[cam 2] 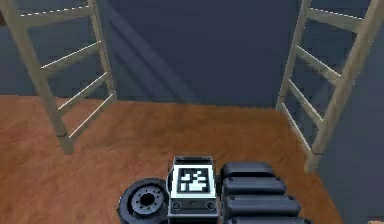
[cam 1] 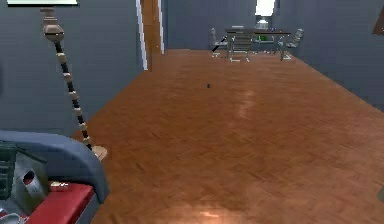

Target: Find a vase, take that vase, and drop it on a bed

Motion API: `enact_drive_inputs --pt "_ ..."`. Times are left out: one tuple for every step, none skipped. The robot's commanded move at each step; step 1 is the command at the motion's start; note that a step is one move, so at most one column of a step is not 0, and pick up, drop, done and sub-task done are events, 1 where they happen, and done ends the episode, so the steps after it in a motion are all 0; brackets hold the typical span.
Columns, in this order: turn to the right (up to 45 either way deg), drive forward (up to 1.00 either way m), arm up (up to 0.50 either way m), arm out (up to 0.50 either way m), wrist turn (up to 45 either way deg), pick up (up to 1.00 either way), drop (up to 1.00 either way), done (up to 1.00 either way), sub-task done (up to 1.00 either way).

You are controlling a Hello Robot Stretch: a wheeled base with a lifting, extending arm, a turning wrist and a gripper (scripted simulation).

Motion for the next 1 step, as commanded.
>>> enact_drive_inputs --pt "0.0 1.00 0.00 0.00 0.0 0.00 0.00 0.00 0.00"
